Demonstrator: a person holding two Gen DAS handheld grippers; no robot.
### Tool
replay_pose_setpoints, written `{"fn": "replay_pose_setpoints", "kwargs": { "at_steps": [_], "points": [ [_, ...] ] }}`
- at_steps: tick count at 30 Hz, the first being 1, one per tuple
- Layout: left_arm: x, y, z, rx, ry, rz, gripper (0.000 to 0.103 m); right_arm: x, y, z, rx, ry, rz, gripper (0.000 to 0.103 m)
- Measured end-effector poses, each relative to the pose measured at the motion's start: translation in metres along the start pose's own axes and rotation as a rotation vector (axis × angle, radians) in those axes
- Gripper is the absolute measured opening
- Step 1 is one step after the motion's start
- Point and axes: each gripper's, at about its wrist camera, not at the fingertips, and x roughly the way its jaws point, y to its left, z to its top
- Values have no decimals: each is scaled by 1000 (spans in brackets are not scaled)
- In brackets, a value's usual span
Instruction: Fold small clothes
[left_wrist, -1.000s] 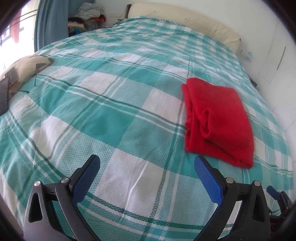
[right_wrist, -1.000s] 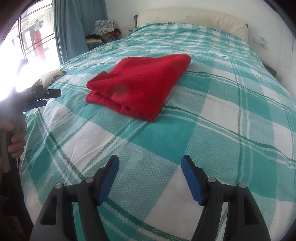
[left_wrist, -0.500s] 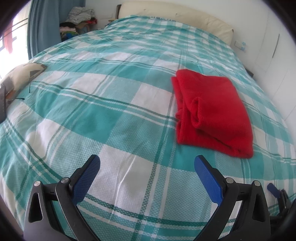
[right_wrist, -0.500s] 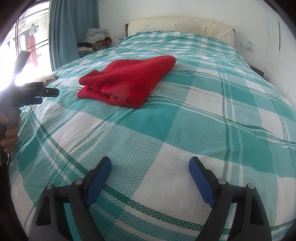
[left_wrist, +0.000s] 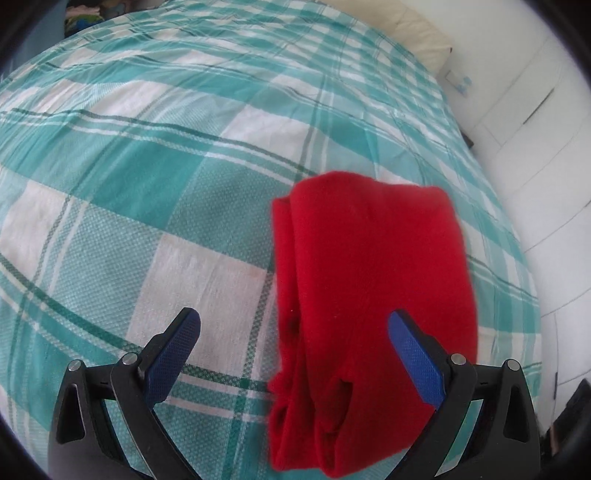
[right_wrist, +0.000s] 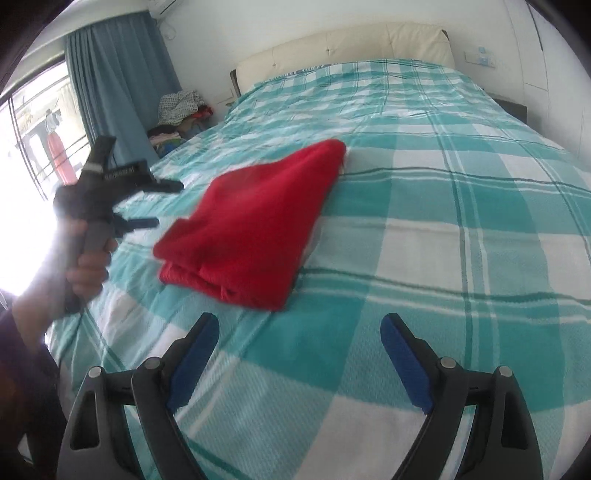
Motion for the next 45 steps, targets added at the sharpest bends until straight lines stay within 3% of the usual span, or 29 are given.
{"fn": "replay_pose_setpoints", "kwargs": {
  "at_steps": [4, 7, 8, 10, 11, 12, 13, 16, 18, 27, 31, 33, 35, 37, 38, 40, 42, 45],
  "points": [
    [10, -3, -16, 71, -11, 40, 101, 60, -24, 56, 147, 36, 73, 89],
    [8, -3, -19, 76, -16, 24, 99, 113, -38, 73, 260, 124, 164, 88],
    [8, -1, -19, 73, -13, 10, 91, 130, -41, 75, 299, 157, 184, 88],
    [10, -2, -18, 74, 1, -35, 64, 151, -42, 74, 339, 177, 188, 76],
    [12, -4, -19, 76, 17, -74, 36, 155, -38, 74, 324, 173, 174, 70],
    [13, -7, -20, 80, 23, -86, 29, 158, -31, 76, 282, 175, 147, 59],
    [10, -12, -21, 97, 6, -62, 27, 159, -21, 76, 212, 186, 92, 41],
    [0, -21, -22, 132, -24, -30, 21, 154, 26, 77, -82, 159, -102, 31],
    [-14, -22, -18, 127, -50, -43, 19, 145, 49, 78, -215, 117, -166, 29],
    [-111, -30, 29, 146, -221, -100, 19, 80, 92, 134, -242, -87, -57, 28],
    [-116, -31, 34, 149, -223, -84, 22, 74, 97, 159, -210, -103, 2, 28],
    [-93, -25, 24, 134, -178, -49, 41, 84, 85, 155, -165, -51, 12, 32],
    [-70, -14, 3, 130, -132, 25, 57, 98, 66, 136, -121, 31, -8, 43],
    [-59, -5, -22, 139, -123, 105, 59, 106, 44, 109, -95, 110, -57, 63],
    [-61, -3, -35, 151, -134, 125, 61, 104, 33, 94, -94, 129, -84, 63],
    [-71, -3, -57, 173, -177, 158, 74, 92, 18, 67, -106, 145, -127, 63],
    [-91, -10, -77, 195, -264, 207, 99, 70, 9, 44, -108, 135, -144, 72],
    [-119, -29, -102, 234, -395, 275, 102, 36, 10, 18, -116, 112, -149, 87]
  ]
}}
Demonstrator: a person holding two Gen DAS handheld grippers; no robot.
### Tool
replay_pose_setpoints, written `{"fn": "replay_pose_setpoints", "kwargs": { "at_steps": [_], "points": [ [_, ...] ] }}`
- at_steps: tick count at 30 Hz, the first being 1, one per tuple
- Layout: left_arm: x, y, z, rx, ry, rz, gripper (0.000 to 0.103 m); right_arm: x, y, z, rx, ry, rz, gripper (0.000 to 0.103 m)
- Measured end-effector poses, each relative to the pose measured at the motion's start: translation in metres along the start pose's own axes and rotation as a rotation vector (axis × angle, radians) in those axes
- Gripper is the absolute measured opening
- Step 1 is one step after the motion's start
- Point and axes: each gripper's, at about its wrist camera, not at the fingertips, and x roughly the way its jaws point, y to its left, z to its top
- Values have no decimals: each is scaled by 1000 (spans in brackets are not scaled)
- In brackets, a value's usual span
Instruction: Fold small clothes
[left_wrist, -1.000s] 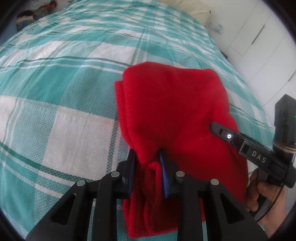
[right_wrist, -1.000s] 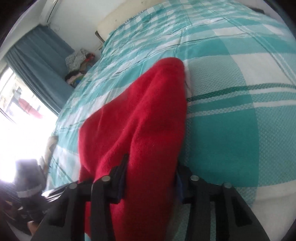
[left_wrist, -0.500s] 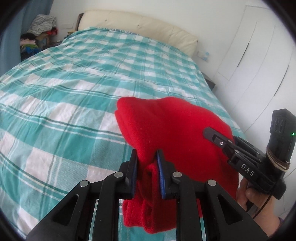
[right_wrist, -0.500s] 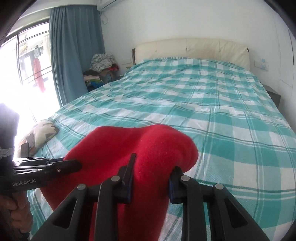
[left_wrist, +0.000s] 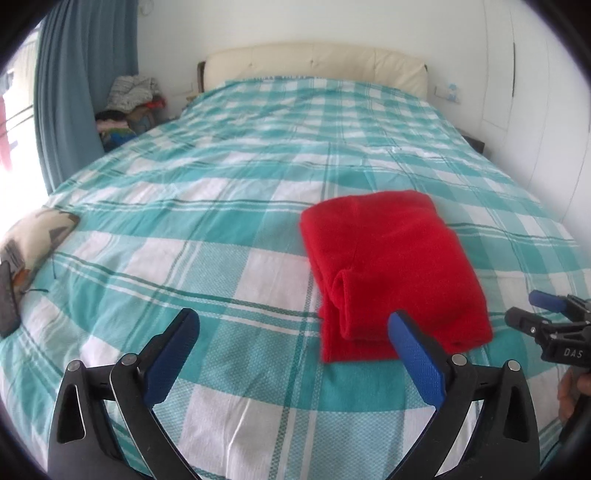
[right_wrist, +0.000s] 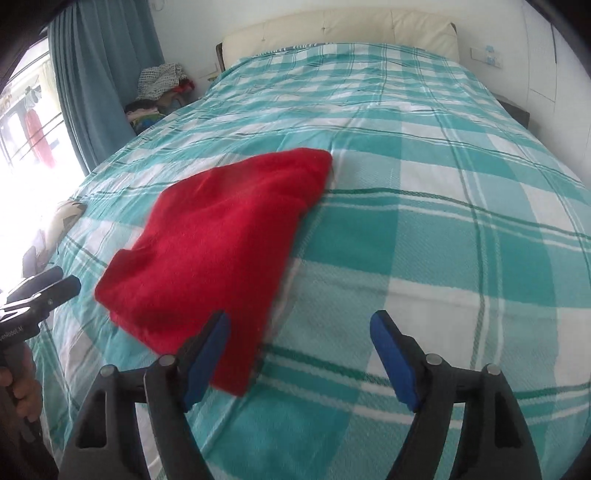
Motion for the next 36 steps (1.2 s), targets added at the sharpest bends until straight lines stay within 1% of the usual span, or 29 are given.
{"fn": "replay_pose_setpoints", "kwargs": {
  "at_steps": [2, 3, 4, 9, 14, 17, 19, 24, 30, 33, 36],
  "points": [
    [-17, -8, -1, 21, -33, 16, 103, -21, 7, -15, -15, -22, -14, 93],
    [-25, -12, -2, 23, -39, 22, 103, -31, 11, -20, -26, -33, -28, 96],
    [-30, -16, -4, 26, -36, 31, 103, -40, 15, -25, -38, -46, -39, 98],
    [-52, -33, -13, 49, -42, 80, 103, -76, 39, -43, -116, -121, -80, 98],
    [-72, -41, -18, 54, -60, 110, 103, -100, 53, -50, -151, -157, -90, 98],
    [-82, -41, -19, 32, -61, 107, 103, -111, 58, -51, -153, -163, -94, 98],
    [-88, -41, -21, 28, -62, 123, 103, -119, 60, -53, -149, -165, -95, 98],
    [-100, -42, -27, 53, -39, 156, 103, -129, 70, -57, -148, -140, -98, 102],
    [-110, -40, -32, 55, -9, 139, 103, -142, 79, -64, -138, -106, -83, 102],
    [-114, -40, -33, 63, -3, 139, 103, -146, 84, -67, -160, -102, -100, 102],
    [-116, -39, -34, 54, 5, 103, 103, -149, 86, -67, -168, -95, -116, 102]
  ]
}}
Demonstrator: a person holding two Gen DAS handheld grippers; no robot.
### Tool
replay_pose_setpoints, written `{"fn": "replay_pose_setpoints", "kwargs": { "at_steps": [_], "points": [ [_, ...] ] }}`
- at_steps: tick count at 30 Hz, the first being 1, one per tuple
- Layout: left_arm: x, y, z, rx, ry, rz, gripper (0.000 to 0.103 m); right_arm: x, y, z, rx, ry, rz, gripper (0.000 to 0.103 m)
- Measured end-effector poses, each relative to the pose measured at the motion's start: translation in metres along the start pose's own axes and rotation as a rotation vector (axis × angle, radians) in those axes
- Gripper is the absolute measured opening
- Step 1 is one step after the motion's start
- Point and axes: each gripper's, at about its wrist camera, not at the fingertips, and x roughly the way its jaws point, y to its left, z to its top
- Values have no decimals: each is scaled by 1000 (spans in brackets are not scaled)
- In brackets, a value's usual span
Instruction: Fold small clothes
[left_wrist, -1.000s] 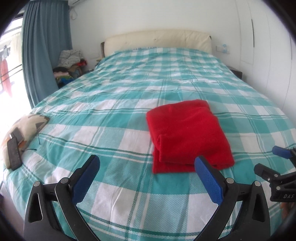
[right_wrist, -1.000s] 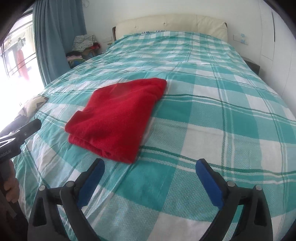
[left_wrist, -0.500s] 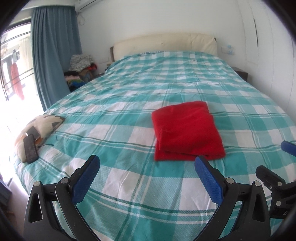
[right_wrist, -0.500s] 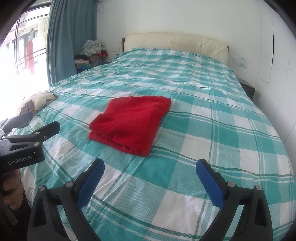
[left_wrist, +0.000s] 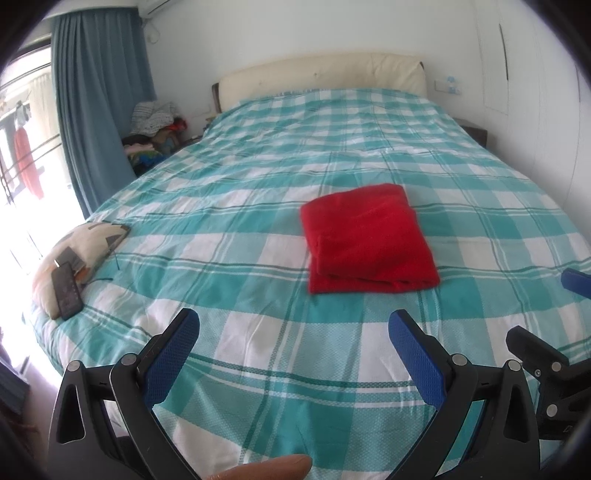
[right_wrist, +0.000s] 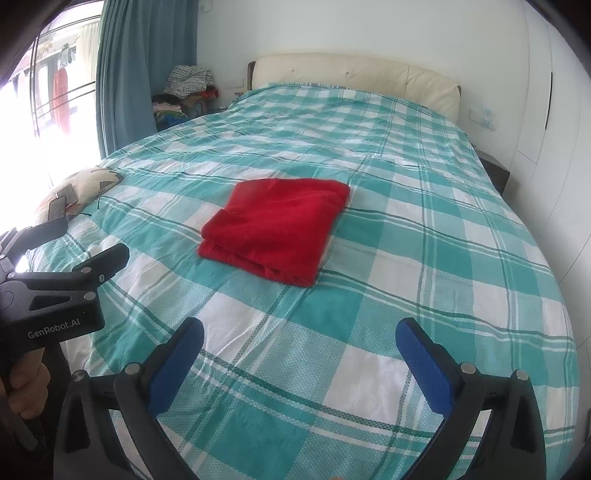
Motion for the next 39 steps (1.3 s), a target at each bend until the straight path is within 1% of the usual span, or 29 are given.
{"fn": "replay_pose_setpoints", "kwargs": {
  "at_steps": [2, 4, 11, 16, 20, 25, 30, 32, 36, 39],
  "points": [
    [-1, 1, -1, -14, 15, -33, 103, -2, 0, 1, 0, 3, -4, 102],
    [-1, 3, -1, -26, 20, -47, 103, -3, 1, 1, -6, 5, -8, 102],
    [-5, 3, -1, -23, 19, -25, 103, -6, 4, 3, -11, 16, -9, 102],
    [-7, 6, 2, -37, 26, -12, 103, -12, 7, 8, -8, 9, 2, 102],
    [-14, 9, 7, -48, 17, 9, 103, -19, 9, 13, -3, -1, 5, 102],
    [-24, 8, 14, -37, 10, -16, 103, -28, 7, 21, 20, -4, 10, 102],
    [-29, 6, 17, -30, 17, -4, 103, -34, 8, 28, 9, -6, -18, 102],
    [-29, 7, 17, -41, 28, -14, 103, -34, 8, 28, 11, -1, -25, 102],
    [-28, 10, 17, -48, 31, -8, 103, -33, 8, 25, 14, 15, -26, 102],
    [-27, 11, 18, -53, 44, -27, 103, -32, 8, 22, 16, 20, -22, 102]
  ]
}}
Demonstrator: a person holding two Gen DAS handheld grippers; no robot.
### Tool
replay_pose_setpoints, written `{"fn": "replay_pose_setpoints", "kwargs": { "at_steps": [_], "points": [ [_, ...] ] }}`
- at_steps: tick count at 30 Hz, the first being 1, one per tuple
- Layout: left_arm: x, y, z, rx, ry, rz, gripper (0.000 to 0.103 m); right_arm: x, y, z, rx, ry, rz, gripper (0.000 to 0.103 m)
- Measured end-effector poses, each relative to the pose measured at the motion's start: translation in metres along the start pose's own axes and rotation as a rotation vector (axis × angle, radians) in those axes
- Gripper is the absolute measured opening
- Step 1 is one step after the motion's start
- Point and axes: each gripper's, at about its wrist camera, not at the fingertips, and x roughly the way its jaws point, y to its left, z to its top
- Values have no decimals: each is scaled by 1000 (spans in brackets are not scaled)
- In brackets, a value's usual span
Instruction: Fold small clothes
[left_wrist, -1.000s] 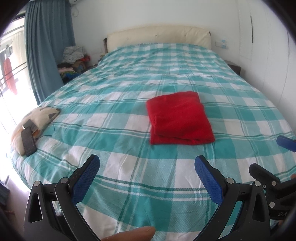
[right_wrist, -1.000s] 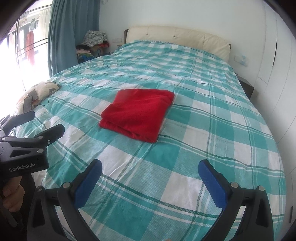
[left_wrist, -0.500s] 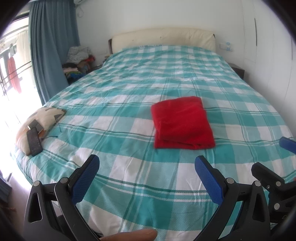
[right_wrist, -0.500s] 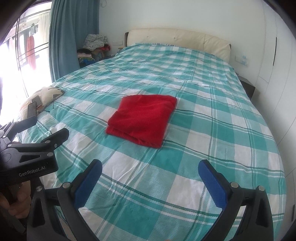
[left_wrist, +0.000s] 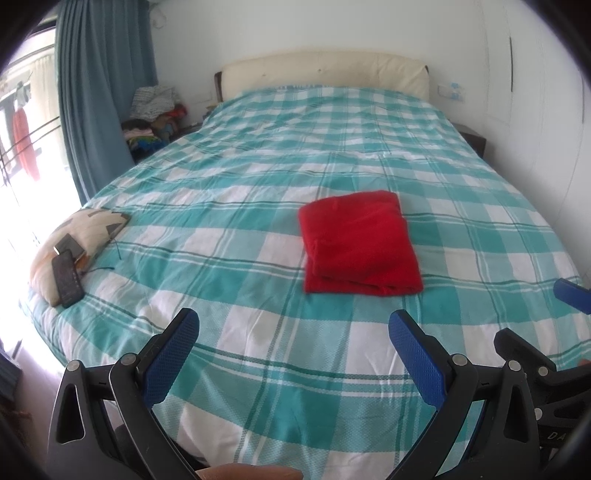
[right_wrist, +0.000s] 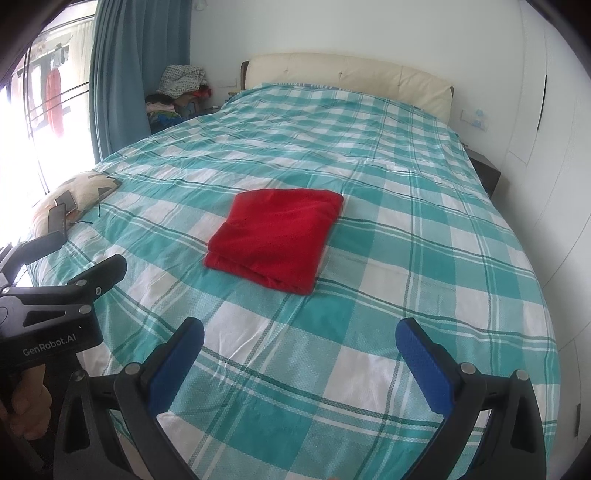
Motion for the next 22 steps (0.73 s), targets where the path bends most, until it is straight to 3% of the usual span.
{"fn": "replay_pose_setpoints", "kwargs": {
  "at_steps": [22],
  "points": [
    [0, -2, -4, -4, 10, -15, 103, 5, -1, -6, 8, 16, 11, 102]
  ]
}}
